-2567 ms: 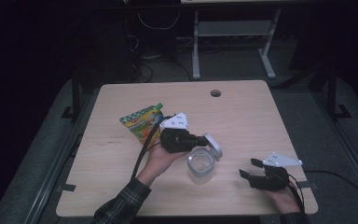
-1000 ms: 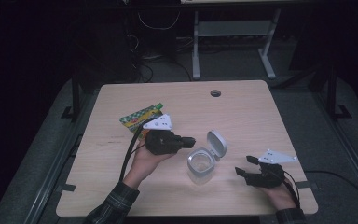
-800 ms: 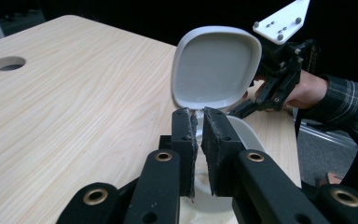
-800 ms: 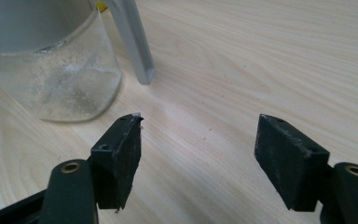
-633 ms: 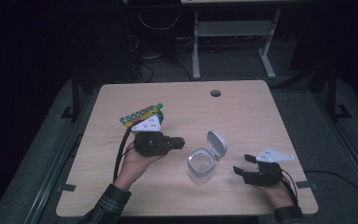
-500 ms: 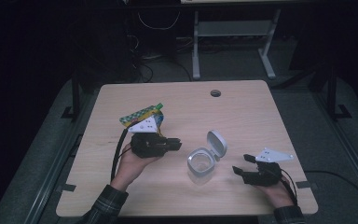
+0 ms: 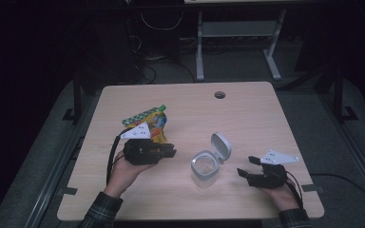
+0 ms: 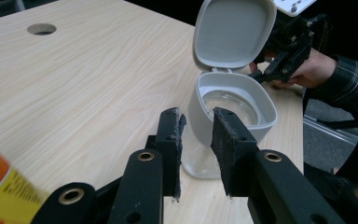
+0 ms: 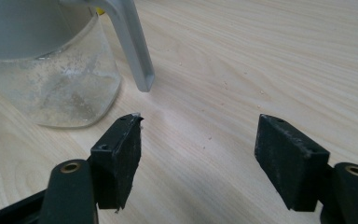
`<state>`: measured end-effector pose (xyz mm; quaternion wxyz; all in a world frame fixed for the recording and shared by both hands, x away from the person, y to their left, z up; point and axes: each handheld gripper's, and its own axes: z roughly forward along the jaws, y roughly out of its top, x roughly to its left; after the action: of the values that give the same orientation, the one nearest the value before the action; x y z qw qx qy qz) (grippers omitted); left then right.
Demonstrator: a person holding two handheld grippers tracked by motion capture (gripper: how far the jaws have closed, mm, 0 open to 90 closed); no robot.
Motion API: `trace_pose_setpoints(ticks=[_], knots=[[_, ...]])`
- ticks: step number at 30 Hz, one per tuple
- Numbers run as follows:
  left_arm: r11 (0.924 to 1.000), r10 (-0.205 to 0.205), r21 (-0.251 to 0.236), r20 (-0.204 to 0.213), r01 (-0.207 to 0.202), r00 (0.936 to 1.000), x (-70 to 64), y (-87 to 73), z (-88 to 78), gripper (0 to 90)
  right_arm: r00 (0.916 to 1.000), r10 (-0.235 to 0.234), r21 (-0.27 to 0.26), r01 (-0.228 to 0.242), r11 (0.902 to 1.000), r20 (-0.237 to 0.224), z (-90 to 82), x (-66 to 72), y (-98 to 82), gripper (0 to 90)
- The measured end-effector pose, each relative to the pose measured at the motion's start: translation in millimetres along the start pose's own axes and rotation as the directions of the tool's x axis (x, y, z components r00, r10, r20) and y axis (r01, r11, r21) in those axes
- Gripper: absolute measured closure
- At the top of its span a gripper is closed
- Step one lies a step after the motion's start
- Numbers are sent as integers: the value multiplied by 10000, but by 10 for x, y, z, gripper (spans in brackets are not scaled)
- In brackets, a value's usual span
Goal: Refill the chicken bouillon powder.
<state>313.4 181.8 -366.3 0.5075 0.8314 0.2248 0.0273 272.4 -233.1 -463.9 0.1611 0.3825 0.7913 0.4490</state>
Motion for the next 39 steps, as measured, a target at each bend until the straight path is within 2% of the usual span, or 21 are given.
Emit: trace_pose_setpoints(ticks=[11, 21, 26, 33, 39], knots=[[9994, -334, -140, -369, 329, 9988, 18, -94, -209, 678, 10000, -5, 4, 5, 10000, -4, 11, -1, 9, 310], [9990, -434, 20, -616, 436, 9972, 59, -159, -392, 643, 10000, -28, 32, 28, 10000, -36, 25, -1, 7, 310], [9989, -462, -91, -897, 456, 9949, 92, -212, -472, 593, 10000, -36, 81, 36, 10000, -39, 31, 2, 8, 310], [9993, -377, -127, -1286, 364, 9910, 186, -258, -620, 577, 10000, -36, 79, 36, 10000, -40, 31, 0, 6, 311], [9983, -558, -236, -1432, 530, 9881, 285, -303, -738, 566, 10000, -28, 105, 28, 9999, -32, 32, 1, 5, 311]])
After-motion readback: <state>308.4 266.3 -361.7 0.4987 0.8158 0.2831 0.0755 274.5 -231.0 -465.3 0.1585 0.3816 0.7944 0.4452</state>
